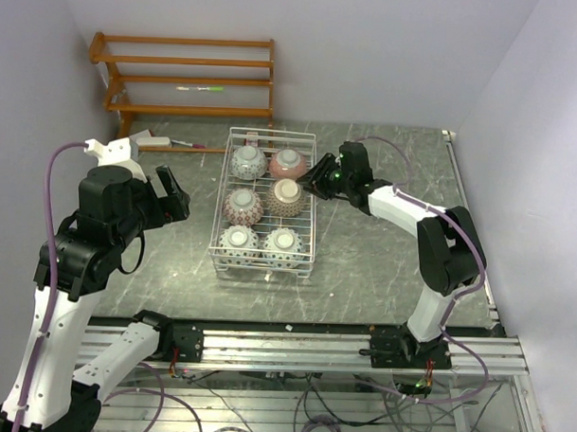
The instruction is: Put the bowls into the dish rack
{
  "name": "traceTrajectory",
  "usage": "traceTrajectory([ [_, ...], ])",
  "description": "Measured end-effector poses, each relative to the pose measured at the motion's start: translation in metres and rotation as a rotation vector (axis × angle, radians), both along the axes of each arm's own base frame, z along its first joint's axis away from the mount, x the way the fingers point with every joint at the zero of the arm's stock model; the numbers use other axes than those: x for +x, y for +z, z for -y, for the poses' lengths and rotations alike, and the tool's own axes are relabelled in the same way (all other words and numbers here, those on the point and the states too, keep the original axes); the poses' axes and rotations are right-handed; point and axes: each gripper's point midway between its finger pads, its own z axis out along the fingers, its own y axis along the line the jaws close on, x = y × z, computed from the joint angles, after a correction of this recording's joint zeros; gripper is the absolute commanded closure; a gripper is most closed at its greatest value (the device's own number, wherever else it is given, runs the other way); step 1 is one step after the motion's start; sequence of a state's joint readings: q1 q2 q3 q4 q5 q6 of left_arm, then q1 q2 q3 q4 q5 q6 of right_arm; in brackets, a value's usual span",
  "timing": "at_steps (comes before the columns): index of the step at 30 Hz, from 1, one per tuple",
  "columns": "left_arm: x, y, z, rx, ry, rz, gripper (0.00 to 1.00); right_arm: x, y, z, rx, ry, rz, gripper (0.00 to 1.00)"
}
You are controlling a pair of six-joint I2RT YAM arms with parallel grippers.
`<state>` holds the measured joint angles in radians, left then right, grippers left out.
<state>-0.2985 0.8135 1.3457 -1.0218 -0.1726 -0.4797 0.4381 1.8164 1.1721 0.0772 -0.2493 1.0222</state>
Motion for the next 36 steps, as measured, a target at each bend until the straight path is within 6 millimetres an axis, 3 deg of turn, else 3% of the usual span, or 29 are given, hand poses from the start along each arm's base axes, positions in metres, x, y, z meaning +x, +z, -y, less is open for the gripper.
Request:
traceTrajectory([
  [11,0.0,0.0,0.0,-0.005,0.002,-0.002,0.0,0.003,0.005,0.005,-0.095,0.015,0.015,0.61],
  [14,0.001,-0.001,0.001,-0.008,0.004,-0.005,0.01,0.008,0.022,0.002,-0.136,0.032,0.049,0.59],
  [18,0.003,-0.003,0.002,-0.012,0.007,-0.015,0.01,0.008,0.06,-0.015,-0.209,0.086,0.132,0.54],
  [20,0.005,-0.005,0.003,-0.011,0.008,-0.027,0.01,0.003,0.082,-0.025,-0.253,0.12,0.182,0.46],
  [22,0.008,-0.008,0.004,-0.01,0.01,-0.041,0.01,-0.007,0.101,-0.03,-0.301,0.151,0.224,0.31],
  [23,0.009,-0.01,0.004,-0.009,0.012,-0.048,0.01,-0.012,0.11,-0.031,-0.327,0.165,0.243,0.09],
  [24,0.011,-0.011,0.004,-0.009,0.014,-0.057,0.01,-0.017,0.116,-0.029,-0.354,0.173,0.255,0.01],
  [25,0.012,-0.012,0.004,-0.007,0.018,-0.063,0.01,-0.021,0.122,-0.025,-0.376,0.173,0.26,0.0],
  [32,0.016,-0.02,-0.002,0.01,0.072,-0.105,0.01,-0.05,0.136,0.031,-0.583,0.157,0.254,0.0],
  [36,0.016,-0.019,-0.007,0.013,0.103,-0.105,0.01,-0.068,0.134,0.055,-0.647,0.155,0.224,0.0],
])
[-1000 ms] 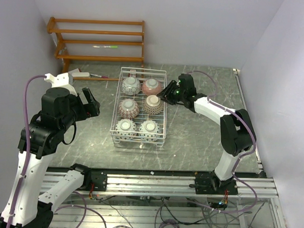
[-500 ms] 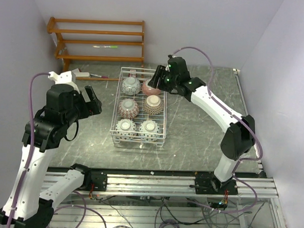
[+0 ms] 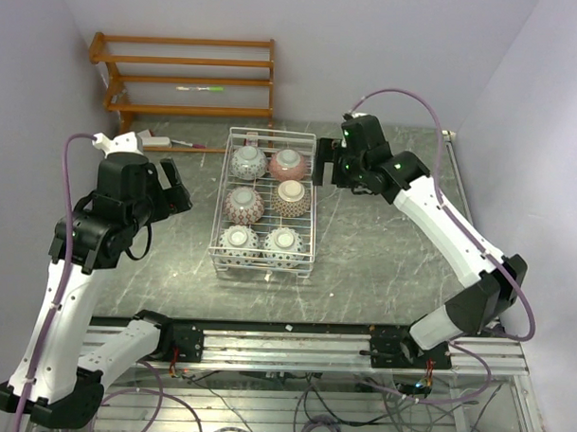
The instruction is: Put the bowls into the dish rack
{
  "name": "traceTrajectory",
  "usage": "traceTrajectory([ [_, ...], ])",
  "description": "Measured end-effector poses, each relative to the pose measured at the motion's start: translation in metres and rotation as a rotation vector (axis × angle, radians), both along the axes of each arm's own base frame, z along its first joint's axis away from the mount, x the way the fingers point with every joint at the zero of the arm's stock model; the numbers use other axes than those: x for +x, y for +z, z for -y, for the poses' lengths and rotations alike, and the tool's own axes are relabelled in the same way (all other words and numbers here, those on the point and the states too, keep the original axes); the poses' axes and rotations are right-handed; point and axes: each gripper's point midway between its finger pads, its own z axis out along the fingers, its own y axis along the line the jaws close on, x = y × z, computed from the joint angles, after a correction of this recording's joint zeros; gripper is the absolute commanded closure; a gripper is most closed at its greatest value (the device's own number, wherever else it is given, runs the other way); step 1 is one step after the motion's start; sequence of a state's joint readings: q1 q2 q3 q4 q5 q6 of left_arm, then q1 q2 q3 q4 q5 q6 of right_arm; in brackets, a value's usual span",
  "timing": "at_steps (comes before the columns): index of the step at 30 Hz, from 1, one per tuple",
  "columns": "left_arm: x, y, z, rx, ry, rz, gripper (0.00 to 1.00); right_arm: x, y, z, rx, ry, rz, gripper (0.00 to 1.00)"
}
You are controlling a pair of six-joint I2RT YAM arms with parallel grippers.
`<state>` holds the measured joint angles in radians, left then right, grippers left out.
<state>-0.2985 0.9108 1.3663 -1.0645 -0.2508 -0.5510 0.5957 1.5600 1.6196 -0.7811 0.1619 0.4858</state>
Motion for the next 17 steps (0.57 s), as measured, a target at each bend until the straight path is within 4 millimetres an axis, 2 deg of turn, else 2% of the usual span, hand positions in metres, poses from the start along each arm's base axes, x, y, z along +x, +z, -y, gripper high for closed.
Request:
traceTrajectory([
  [5,-0.001,0.002,-0.003,0.001,0.012,0.012,0.01,-0.021,-0.013,0.028,-0.059,-0.038,-0.048,0.0],
  [9,-0.001,0.004,-0.002,0.001,0.01,0.017,0.01,-0.027,-0.024,0.061,-0.1,-0.11,-0.082,0.0],
  [14,0.001,0.005,-0.002,0.006,0.001,0.028,0.0,-0.027,-0.034,0.112,-0.135,-0.24,-0.112,0.0],
  [17,0.002,0.007,0.0,0.004,-0.009,0.043,0.0,-0.03,-0.033,0.125,-0.142,-0.267,-0.113,0.0],
])
